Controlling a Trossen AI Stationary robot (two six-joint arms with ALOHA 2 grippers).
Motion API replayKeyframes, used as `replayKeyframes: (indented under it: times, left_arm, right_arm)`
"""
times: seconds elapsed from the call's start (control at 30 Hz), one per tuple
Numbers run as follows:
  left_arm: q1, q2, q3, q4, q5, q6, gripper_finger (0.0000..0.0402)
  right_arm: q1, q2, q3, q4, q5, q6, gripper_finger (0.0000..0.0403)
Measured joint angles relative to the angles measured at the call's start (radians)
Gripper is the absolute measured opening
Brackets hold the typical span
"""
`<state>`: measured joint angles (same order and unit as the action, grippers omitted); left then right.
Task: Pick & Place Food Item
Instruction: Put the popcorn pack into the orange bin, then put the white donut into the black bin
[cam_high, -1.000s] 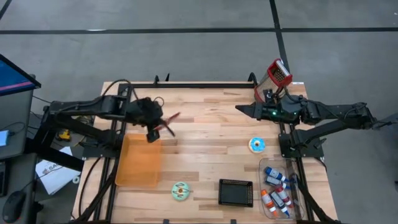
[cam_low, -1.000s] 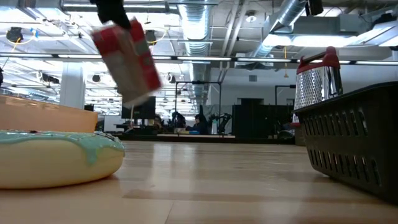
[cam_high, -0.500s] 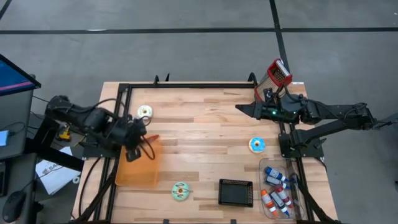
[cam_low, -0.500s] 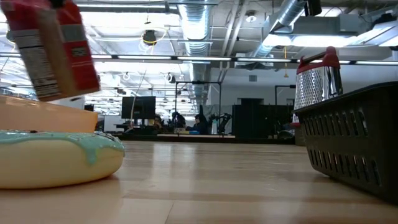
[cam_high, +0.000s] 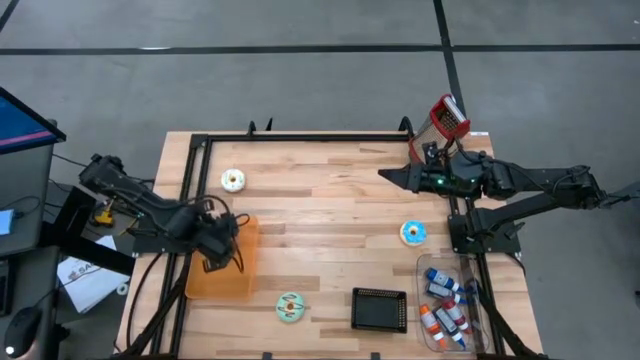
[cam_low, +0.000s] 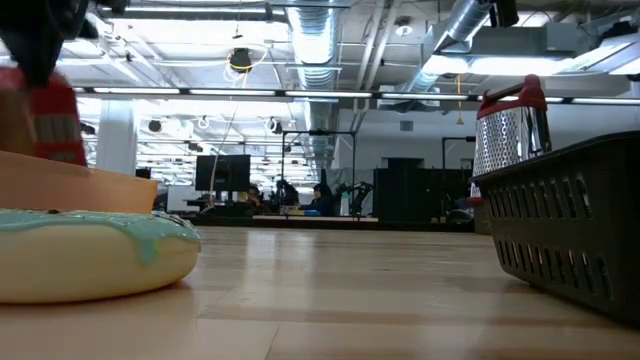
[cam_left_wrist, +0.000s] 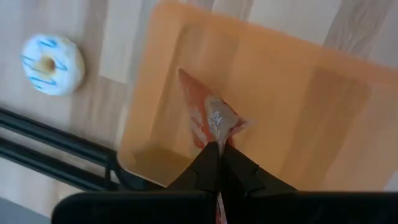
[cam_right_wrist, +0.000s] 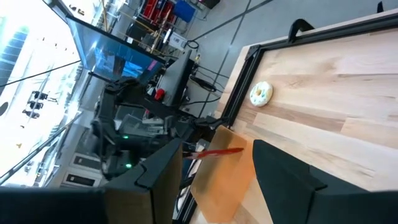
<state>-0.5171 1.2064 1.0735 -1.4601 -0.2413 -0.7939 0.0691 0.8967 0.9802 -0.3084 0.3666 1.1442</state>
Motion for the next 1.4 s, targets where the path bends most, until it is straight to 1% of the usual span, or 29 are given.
replayKeyframes:
  times: [0.1,0.2,0.3,0.47,0.53,0.57,0.63,0.7,0.73,0.8,0.87,0.9,1.0,1.07,1.2,1.27,1.33,1.4]
  left_arm:
    - [0.0,0.0,-0.053,0.069,0.051,0.001,0.0001]
    - [0.0,0.0,-0.084,0.108,0.141,0.001,0.0015]
    - [-0.003,-0.009,-0.087,0.16,0.184,-0.001,0.0049]
    - [-0.011,-0.077,-0.087,0.185,0.179,-0.045,0.0124]
    - [-0.011,-0.116,-0.084,0.185,0.155,-0.084,0.0151]
    - [-0.011,-0.133,-0.076,0.185,0.123,-0.111,0.0162]
    - [-0.003,-0.172,-0.061,0.199,0.019,-0.175,0.0181]
    - [0.039,-0.214,-0.054,0.191,-0.107,-0.31,0.0192]
    - [0.078,-0.23,-0.054,0.172,-0.153,-0.389,0.0195]
    - [0.184,-0.248,-0.054,0.15,-0.2,-0.504,0.0195]
    - [0.31,-0.26,-0.054,0.16,-0.215,-0.543,0.0188]
    - [0.374,-0.264,-0.054,0.176,-0.217,-0.534,0.0182]
    - [0.557,-0.262,-0.054,0.28,-0.219,-0.431,0.0167]
    - [0.676,-0.242,-0.054,0.331,-0.184,-0.352,0.0161]
    - [0.925,-0.168,-0.054,0.305,-0.092,-0.158,0.0159]
    - [1.047,-0.112,-0.054,0.303,-0.025,-0.04,0.0159]
    - [1.141,-0.047,-0.054,0.303,0.02,0.065,0.0159]
    - [1.207,0.025,-0.055,0.303,0.026,0.152,0.0161]
  right_arm:
    - [0.003,0.0,0.0,0.001,-0.003,0.004,0.0189]
    - [0.003,0.0,0.0,0.004,-0.023,0.007,0.0189]
    - [0.003,0.0,0.0,0.006,-0.03,0.008,0.0189]
    - [0.002,0.001,0.0,0.007,-0.055,0.014,0.0189]
    - [0.003,0.001,0.0,0.009,-0.057,0.015,0.0189]
    - [0.003,0.001,0.0,0.012,-0.059,0.015,0.0189]
    - [0.002,0.001,0.0,0.017,-0.059,0.011,0.0189]
    - [0.002,0.001,0.0,0.018,-0.059,0.007,0.0189]
    - [0.002,0.001,0.0,0.018,-0.059,0.003,0.0189]
    - [0.002,0.001,0.0,0.018,-0.056,-0.007,0.0189]
    - [0.002,0.001,0.0,0.02,-0.055,-0.019,0.0189]
    - [0.002,0.001,0.0,0.024,-0.055,-0.027,0.0189]
    - [0.0,0.001,0.0,0.041,-0.053,-0.046,0.0189]
    - [0.0,0.001,0.0,0.059,-0.053,-0.055,0.0189]
    - [0.002,0.001,0.0,0.074,-0.053,-0.071,0.0189]
    - [0.005,0.001,0.0,0.076,-0.053,-0.074,0.0189]
    - [0.013,0.001,0.0,0.083,-0.052,-0.082,0.0189]
    - [0.017,0.001,0.0,0.087,-0.052,-0.086,0.0189]
